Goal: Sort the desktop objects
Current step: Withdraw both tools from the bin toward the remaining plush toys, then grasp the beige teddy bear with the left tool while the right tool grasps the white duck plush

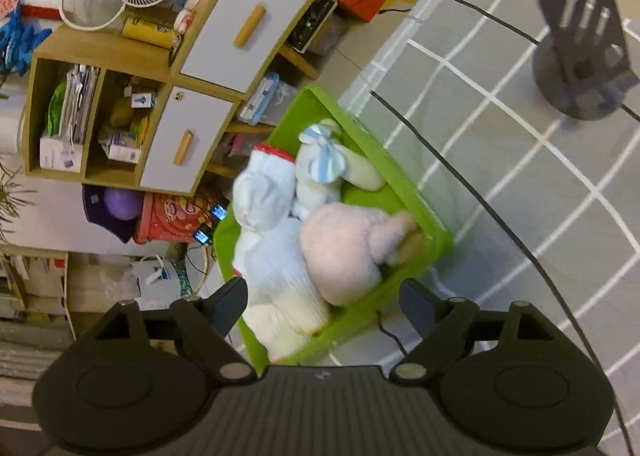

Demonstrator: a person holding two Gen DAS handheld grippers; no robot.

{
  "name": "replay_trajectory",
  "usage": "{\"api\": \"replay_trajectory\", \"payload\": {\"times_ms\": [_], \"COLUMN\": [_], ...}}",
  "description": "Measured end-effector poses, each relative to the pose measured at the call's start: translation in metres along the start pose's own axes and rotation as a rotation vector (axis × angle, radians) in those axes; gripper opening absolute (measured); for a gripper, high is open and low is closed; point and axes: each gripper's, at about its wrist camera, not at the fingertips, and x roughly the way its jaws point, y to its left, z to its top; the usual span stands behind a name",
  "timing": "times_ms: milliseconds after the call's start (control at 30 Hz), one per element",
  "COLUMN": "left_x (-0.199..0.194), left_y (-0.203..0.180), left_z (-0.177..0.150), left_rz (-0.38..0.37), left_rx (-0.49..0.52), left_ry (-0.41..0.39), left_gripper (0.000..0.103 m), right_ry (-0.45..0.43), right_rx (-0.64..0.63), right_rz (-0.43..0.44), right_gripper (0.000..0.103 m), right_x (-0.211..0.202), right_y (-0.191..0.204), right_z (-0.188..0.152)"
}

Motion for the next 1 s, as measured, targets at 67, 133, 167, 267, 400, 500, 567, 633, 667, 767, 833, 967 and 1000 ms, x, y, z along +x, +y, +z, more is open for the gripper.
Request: {"api": "replay_trajectory", "payload": {"times_ms": [67, 133, 167, 267, 400, 500, 567, 633, 667, 767, 833, 967, 1000], "left_x": [-0.006, -0.012, -0.014, -0.018, -0.020, -0.018, -0.011, -0.009, -0.009, -0.009, -0.009, -0.004, -0.003], "left_y": [-0.002, -0.005, -0.007, -0.008, -0.001, 0.012, 0.019, 0.022, 0.023, 0.025, 0.029, 0.036, 0.037], "left_z": [-0.009, -0.017, -0.023, -0.038, -0.061, -0.078, -0.084, -0.086, -0.088, -0.092, -0.095, -0.104, -0.105], "left_rz": [0.018, 0.037, 0.048, 0.074, 0.097, 0.096, 0.150, 0.188, 0.188, 0.191, 0.203, 0.204, 0.206], "left_rx": [0.000, 0.006, 0.012, 0.028, 0.033, 0.018, -0.011, -0.007, 0.011, 0.044, 0.040, 0.034, 0.031], "left_ry": [0.000, 0.006, 0.008, 0.025, 0.036, 0.026, 0.057, 0.085, 0.092, 0.109, 0.113, 0.137, 0.138], "left_gripper": [0.102, 0.102, 0.102, 0.102, 0.102, 0.102, 0.102, 0.102, 0.102, 0.102, 0.102, 0.102, 0.102], "right_ry": [0.018, 0.029, 0.032, 0.044, 0.073, 0.119, 0.133, 0.129, 0.128, 0.154, 0.172, 0.222, 0.248], "right_rx": [0.000, -0.011, -0.019, -0.041, -0.055, -0.064, -0.097, -0.127, -0.139, -0.171, -0.205, -0.323, -0.346], "right_rz": [0.011, 0.019, 0.019, 0.024, 0.027, -0.018, -0.051, -0.070, -0.075, -0.092, -0.110, -0.157, -0.158], "right_gripper": [0.084, 0.084, 0.084, 0.084, 0.085, 0.085, 0.085, 0.085, 0.085, 0.085, 0.085, 0.085, 0.085], "right_x": [-0.003, -0.007, -0.008, -0.012, -0.010, -0.004, -0.004, -0.006, -0.007, -0.006, -0.004, 0.005, 0.009], "right_y": [-0.003, -0.004, -0.004, -0.004, -0.011, -0.018, -0.019, -0.018, -0.017, -0.017, -0.016, -0.008, -0.007], "right_z": [-0.006, -0.013, -0.016, -0.025, -0.038, -0.045, -0.047, -0.051, -0.053, -0.060, -0.065, -0.087, -0.093]}}
